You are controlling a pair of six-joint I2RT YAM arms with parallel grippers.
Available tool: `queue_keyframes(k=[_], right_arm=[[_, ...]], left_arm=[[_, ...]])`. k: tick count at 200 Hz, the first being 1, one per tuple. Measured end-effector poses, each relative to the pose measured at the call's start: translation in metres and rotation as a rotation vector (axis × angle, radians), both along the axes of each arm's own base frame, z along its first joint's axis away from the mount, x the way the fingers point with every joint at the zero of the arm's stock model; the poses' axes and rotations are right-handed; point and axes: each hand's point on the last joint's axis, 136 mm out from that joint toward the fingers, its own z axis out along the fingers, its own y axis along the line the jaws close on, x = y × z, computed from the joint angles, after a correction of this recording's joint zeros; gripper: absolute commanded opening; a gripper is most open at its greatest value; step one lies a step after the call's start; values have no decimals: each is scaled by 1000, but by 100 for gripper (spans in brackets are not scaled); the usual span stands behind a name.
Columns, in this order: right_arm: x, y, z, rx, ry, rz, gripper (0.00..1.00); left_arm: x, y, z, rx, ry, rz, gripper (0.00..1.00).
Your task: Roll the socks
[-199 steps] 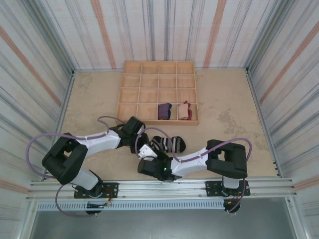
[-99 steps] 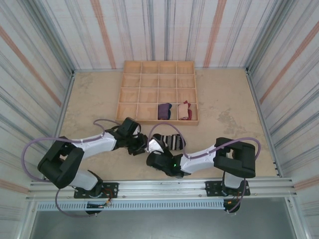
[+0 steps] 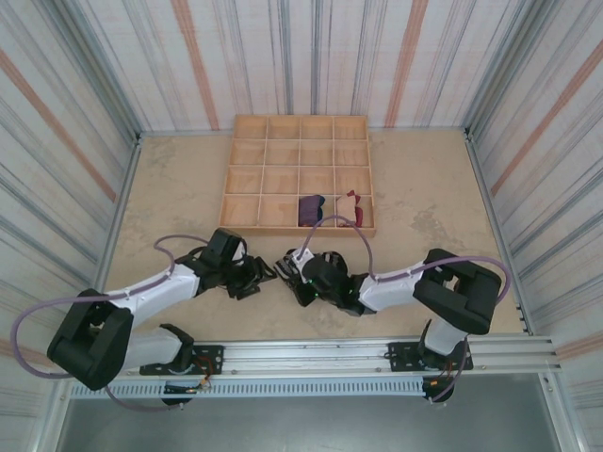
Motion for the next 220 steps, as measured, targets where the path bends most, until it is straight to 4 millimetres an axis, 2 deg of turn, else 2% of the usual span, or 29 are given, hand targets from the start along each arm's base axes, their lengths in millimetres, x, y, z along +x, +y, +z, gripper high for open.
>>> queue_keyframes(k=[42,88,135,169,195,208,220], right_arm=[[5,-6,0,152,217,45,0],[9,-18,-3,286,458,-10,0],[9,-12,-5,406,647,-73,0],[9,-11,-5,444,708,-114,0],[9,-11,-6,461,731,-135,0],[9,-11,-6,471,737,-141,0],[10,-11,-6,479,740,-146,0]], left_arm=[[6,-6,6,-32,-39,-14,66],[10,-14,6,-38,-70,-32,62],[15,-27,0,5,-105,-62,58],[30,-42,-4,28,-126,-78,49],[37,-43,-14,48,-130,-65,44],[39,-44,-15,50,-135,-59,38],[41,-45,-16,50,-134,-52,29]])
